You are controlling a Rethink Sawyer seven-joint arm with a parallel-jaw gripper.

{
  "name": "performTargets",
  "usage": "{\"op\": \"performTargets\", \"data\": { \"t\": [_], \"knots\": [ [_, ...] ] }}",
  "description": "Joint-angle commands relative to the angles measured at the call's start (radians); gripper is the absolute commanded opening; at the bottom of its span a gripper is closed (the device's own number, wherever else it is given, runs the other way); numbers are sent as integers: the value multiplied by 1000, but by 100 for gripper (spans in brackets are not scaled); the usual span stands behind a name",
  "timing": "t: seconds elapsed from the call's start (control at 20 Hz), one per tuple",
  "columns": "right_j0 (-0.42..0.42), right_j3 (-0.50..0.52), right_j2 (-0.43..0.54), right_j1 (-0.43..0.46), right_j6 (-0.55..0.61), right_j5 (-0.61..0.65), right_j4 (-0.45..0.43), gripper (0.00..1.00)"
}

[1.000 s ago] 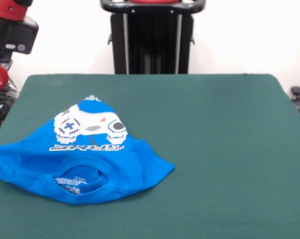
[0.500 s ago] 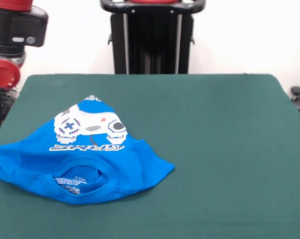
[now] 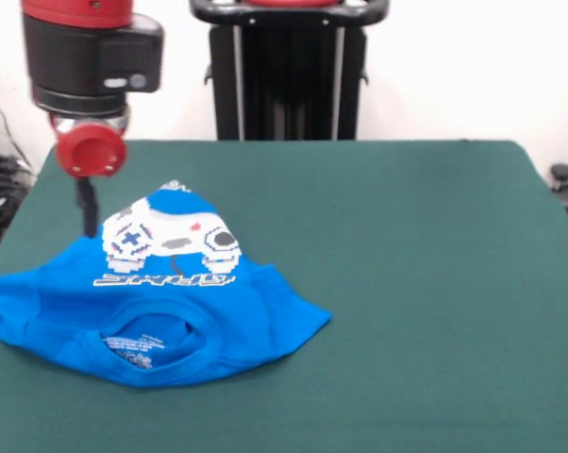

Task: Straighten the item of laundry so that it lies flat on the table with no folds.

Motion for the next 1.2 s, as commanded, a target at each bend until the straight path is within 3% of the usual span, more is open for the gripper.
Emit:
{"op": "performTargets", "data": {
  "t": [0.05,0.45,1.0,1.2],
  "knots": [
    [100,140,42,67,110,-55,87,100],
    [215,117,-48,95,235,-99,156,100],
    [308,51,-147,153,238,-115,260,100],
    [322,50,-166,205,229,-209,275,100]
  ]
}}
